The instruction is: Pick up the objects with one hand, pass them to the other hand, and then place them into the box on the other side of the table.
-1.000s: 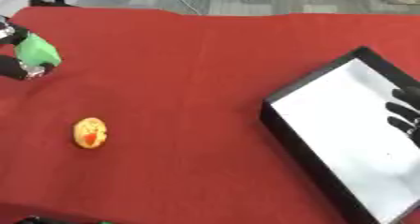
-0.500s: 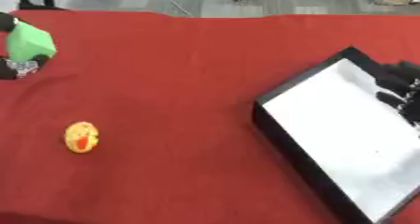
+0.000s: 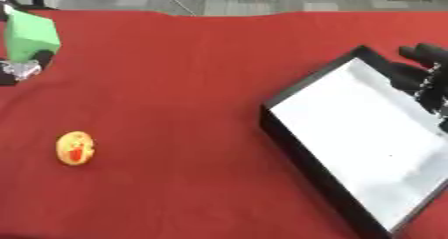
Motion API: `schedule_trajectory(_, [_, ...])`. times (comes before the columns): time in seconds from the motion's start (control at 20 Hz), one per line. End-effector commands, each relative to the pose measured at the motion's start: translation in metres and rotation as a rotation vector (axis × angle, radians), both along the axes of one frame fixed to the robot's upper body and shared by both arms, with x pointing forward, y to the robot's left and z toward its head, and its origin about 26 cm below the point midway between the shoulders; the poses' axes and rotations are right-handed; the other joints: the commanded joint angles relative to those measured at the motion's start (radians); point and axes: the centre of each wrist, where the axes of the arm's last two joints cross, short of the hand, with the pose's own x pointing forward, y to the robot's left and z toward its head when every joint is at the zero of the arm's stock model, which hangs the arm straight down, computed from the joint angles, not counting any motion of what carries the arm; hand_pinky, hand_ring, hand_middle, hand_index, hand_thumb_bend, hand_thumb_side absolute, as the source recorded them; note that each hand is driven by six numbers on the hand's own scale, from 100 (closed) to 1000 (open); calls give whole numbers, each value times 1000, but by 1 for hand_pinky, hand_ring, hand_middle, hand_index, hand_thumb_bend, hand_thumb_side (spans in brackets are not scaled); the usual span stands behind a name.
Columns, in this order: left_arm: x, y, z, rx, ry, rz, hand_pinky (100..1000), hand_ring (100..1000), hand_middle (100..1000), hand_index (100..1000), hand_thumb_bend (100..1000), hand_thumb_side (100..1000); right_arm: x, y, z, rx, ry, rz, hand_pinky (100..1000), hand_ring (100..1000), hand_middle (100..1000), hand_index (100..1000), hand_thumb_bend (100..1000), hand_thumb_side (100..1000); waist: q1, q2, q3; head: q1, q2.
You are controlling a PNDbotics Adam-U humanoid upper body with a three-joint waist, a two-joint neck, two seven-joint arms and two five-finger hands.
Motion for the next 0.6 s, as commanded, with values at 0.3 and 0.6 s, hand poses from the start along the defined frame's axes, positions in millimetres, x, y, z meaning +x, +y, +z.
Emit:
schedule_trajectory(0.3, [-17,-42,5,-82,-167,-153,842,754,561,625,100,225,12,28,40,-166,-69,195,1000,1000,1000,1000,100,681,-25,-23,-15,1,14])
schedule_trajectory(0.6, [-19,-62,-7,-78,-245,-195,827,755,570,627,100,185,22,58,55,-262,-54,287,1000,1000,1000,1000,100,699,-30,-29,-18,15,18])
